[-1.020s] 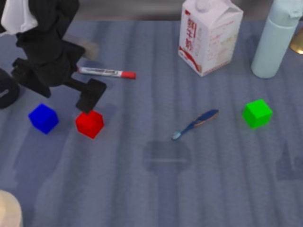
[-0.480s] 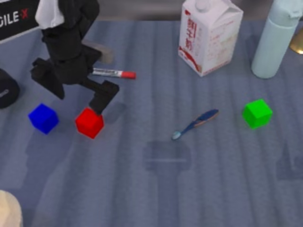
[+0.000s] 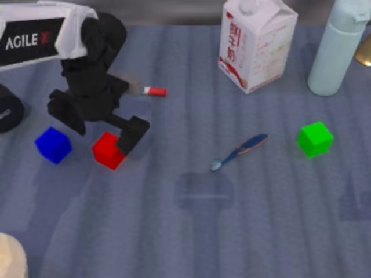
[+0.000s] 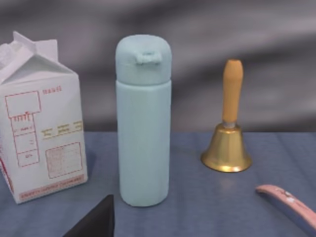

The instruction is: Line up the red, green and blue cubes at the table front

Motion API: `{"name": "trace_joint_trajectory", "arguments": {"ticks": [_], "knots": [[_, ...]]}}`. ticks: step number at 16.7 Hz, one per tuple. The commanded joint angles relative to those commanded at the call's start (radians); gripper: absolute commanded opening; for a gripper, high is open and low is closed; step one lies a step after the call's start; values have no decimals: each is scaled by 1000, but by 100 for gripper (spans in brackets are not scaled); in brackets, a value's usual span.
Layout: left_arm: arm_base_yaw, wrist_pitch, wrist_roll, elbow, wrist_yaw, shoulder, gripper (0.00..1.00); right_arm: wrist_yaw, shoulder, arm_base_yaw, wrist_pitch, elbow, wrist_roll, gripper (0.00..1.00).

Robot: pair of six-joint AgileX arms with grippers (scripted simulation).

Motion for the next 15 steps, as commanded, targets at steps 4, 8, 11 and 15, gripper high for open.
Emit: {"name": "trace_joint_trajectory", "arguments": {"ticks": [4, 8, 11, 15], "knots": [[-1, 129, 1, -77, 1, 55, 100, 0, 0, 0, 0, 0, 0, 100], [-1, 135, 1, -82, 1, 59, 100, 0, 0, 0, 0, 0, 0, 100], [-1, 135, 1, -82, 1, 59, 77, 0, 0, 0, 0, 0, 0, 100], [-1, 135, 1, -82, 1, 59, 47, 0, 0, 0, 0, 0, 0, 100]]}}
